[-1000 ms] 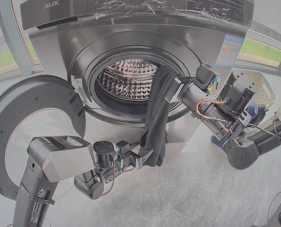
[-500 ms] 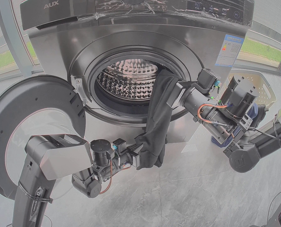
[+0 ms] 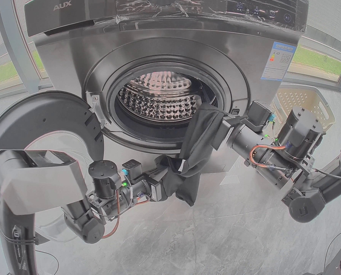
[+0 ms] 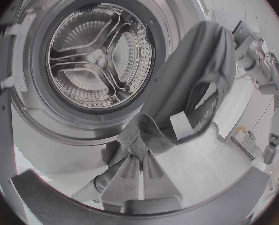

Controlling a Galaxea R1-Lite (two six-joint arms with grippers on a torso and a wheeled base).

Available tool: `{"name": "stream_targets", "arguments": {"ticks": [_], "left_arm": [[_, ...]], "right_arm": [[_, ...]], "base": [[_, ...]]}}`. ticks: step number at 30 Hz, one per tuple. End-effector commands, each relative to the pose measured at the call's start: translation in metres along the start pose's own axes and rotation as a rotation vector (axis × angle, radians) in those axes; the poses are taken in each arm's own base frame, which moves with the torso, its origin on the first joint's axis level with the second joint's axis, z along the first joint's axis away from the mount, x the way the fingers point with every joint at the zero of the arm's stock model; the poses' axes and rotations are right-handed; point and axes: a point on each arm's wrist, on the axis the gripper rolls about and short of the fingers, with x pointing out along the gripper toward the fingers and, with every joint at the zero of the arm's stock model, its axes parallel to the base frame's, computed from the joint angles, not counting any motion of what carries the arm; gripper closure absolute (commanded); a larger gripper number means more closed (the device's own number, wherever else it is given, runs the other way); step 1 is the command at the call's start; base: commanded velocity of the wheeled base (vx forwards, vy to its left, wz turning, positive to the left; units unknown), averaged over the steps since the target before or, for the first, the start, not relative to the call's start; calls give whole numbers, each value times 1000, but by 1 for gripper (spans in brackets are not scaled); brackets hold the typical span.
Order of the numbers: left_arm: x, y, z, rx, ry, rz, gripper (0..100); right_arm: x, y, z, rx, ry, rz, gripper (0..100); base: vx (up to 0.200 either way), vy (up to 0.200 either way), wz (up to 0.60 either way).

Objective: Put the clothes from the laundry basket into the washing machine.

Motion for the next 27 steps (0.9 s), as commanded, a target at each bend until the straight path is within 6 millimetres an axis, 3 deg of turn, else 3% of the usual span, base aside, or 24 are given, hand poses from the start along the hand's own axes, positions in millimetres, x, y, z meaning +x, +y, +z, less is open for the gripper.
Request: {"name": "stream_targets", "arguments": {"ticks": [1, 2, 9, 23, 27], "left_arm": [[-42, -17, 48, 8, -76, -20, 100], [-59, -24, 61, 11, -101, -31, 100], [-98, -33, 94, 2, -191, -42, 100], [-98, -25, 108, 4, -250, -18, 100], [-103, -23, 124, 15, -311, -7, 100]], "right_arm": [[-28, 6, 16, 3, -2, 15, 100], [-35, 9, 27, 7, -27, 24, 100], [-43, 10, 36, 23, -45, 28, 100], [-47, 4, 35, 22, -47, 7, 100], [-50, -4, 32, 14, -33, -22, 100]], "base": [[0, 0, 0], [0, 0, 0], [0, 0, 0], [0, 0, 0], [0, 0, 0]]}}
